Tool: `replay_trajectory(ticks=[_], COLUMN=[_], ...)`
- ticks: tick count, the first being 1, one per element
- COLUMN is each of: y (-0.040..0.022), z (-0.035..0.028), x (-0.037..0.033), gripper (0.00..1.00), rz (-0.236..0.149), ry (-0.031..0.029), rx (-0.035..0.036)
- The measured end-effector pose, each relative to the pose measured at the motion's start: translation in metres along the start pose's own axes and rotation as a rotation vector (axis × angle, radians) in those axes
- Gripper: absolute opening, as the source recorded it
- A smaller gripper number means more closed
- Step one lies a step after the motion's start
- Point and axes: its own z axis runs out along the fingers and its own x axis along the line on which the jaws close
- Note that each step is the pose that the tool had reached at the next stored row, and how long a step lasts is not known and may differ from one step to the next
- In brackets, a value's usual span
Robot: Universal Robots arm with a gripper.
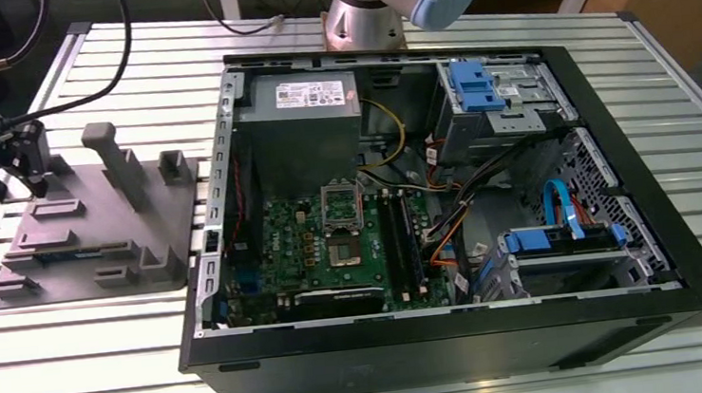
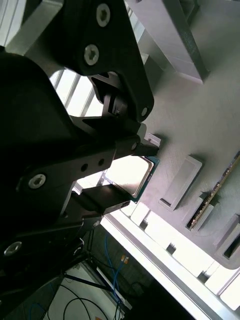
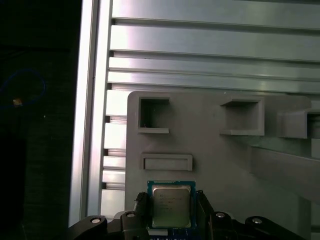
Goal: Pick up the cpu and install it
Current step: 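Pick up the cpu and move it towards the insertion slot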
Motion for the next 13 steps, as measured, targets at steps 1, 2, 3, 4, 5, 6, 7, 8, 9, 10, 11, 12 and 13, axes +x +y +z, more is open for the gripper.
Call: replay_trajectory(ticks=[1, 2, 3, 4, 5, 6, 7, 8, 9, 10, 11, 12, 13], y=[0.0, 0.0, 0.0, 0.0, 0.0001, 0.0001, 0.0001, 0.0001, 0.0001, 0.0001, 0.0001, 0.0001, 0.0001], z=[-0.0003, -0.0007, -0.0009, -0.0012, -0.0014, -0.0017, -0.0019, -0.0022, -0.0025, -0.0029, -0.0033, -0.0036, -0.0039], x=[0.0, 0.0, 0.0, 0.0, 0.0, 0.0, 0.0, 0.0, 0.0, 0.0, 0.0, 0.0, 0.0], gripper=[0.47, 0.47, 0.47, 0.47, 0.47, 0.47, 0.47, 0.47, 0.47, 0.47, 0.47, 0.47, 0.47], rz=[0.0, 0.0, 0.0, 0.0, 0.0, 0.0, 0.0, 0.0, 0.0, 0.0, 0.0, 0.0, 0.0], ry=[0.0, 0.0001, 0.0, 0.0, 0.0, 0.0, 0.0, 0.0001, 0.0001, 0.0001, 0.0002, 0.0001, 0.0], rx=[0.0, 0.0, 0.0, 0.0, 0.0, 0.0, 0.0, 0.0, 0.0, 0.0001, 0.0001, 0.0, 0.0])
